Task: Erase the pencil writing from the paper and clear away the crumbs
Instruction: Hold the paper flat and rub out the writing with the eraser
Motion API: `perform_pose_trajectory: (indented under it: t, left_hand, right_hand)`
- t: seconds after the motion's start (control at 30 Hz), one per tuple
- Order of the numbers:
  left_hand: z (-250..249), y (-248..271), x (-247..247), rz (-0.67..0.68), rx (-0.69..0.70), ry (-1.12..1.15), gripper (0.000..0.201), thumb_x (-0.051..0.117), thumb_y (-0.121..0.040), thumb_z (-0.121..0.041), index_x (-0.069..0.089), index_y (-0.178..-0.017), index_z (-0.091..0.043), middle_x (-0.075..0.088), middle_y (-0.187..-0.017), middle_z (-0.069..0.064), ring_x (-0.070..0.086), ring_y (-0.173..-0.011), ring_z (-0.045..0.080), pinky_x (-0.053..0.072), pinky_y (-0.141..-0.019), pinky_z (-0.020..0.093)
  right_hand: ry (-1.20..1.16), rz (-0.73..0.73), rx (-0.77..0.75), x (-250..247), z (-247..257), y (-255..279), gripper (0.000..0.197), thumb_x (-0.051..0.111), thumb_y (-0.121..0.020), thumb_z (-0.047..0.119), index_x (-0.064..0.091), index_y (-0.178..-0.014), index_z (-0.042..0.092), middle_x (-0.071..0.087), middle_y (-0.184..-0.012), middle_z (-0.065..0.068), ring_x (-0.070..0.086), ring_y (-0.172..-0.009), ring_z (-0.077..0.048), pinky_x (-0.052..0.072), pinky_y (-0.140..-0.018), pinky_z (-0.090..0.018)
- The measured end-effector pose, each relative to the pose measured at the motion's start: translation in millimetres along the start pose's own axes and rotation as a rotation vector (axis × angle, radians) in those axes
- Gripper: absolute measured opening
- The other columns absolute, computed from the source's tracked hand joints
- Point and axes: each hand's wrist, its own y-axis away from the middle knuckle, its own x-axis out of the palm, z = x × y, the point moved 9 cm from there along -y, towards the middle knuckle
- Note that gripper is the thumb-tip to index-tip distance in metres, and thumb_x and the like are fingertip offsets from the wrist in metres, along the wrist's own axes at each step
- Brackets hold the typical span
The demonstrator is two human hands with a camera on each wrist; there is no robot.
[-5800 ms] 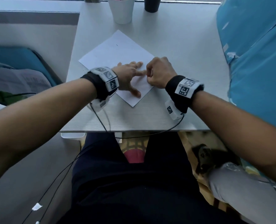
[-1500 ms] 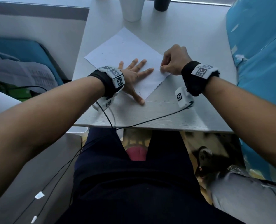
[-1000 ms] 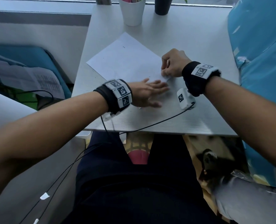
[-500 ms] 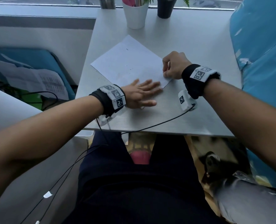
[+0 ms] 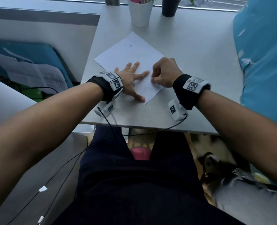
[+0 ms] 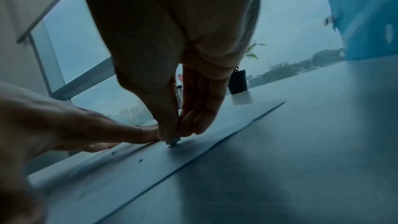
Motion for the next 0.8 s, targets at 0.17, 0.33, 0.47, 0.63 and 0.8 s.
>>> perform_pose_trajectory:
  t: [0.17, 0.33, 0.47, 0.63, 0.8]
  left_hand:
    - [-0.7, -0.7, 1.0, 0.022, -0.018, -0.021, 0.126, 0.068, -0.052, -0.085, -0.009, -0.148, -0.055, -0.029, -0.159, -0.001, -0.023, -0.148, 0.025, -0.004, -0.113, 0.067]
    - [-1.2, -0.3, 2.0, 0.055, -0.040, -0.029, 0.129, 0.067, -0.051, -0.087, -0.013, -0.147, -0.054, -0.033, -0.158, -0.002, -0.026, -0.147, 0.024, -0.006, -0.113, 0.067]
    - [-0.1, -0.7, 1.8, 0.054, -0.033, -0.027, 0.130, 0.066, -0.048, -0.089, -0.011, -0.147, -0.055, -0.034, -0.157, -0.002, -0.026, -0.147, 0.024, -0.006, -0.113, 0.067]
    - [0.6, -0.3, 1.9, 0.063, -0.033, -0.027, 0.130, 0.065, -0.048, -0.090, -0.012, -0.147, -0.055, -0.035, -0.157, -0.002, -0.027, -0.146, 0.024, -0.006, -0.112, 0.068]
    - [-0.8, -0.9, 2.6, 0.065, -0.033, -0.031, 0.130, 0.065, -0.050, -0.089, -0.015, -0.146, -0.054, -0.035, -0.156, -0.003, -0.027, -0.146, 0.024, -0.006, -0.112, 0.068]
  right_hand:
    - [-0.054, 0.049, -0.091, 24.3, 27.4, 22.4, 0.004, 0.070, -0.070, 0.009, 0.073, -0.070, 0.006, 0.066, -0.068, -0.003, 0.062, -0.067, -0.018, 0.052, -0.068, -0.028]
    - [-0.097, -0.008, -0.044, 10.3, 11.9, 15.6, 0.003, 0.072, -0.070, 0.009, 0.075, -0.071, 0.010, 0.068, -0.065, -0.001, 0.061, -0.070, -0.016, 0.050, -0.066, -0.023]
    - [-0.019, 0.133, -0.177, 25.5, 35.9, 26.5, 0.003, 0.074, -0.070, 0.006, 0.074, -0.069, 0.008, 0.071, -0.067, -0.003, 0.066, -0.066, -0.018, 0.055, -0.066, -0.027]
    - [-0.031, 0.078, -0.136, 17.8, 30.4, 21.0, 0.006, 0.071, -0.069, 0.005, 0.074, -0.068, 0.010, 0.070, -0.066, -0.002, 0.065, -0.063, -0.016, 0.054, -0.068, -0.027]
    - [-0.021, 0.042, -0.117, 10.2, 25.6, 19.9, 0.004, 0.072, -0.070, 0.006, 0.075, -0.070, 0.010, 0.069, -0.065, -0.001, 0.064, -0.067, -0.017, 0.052, -0.077, -0.028]
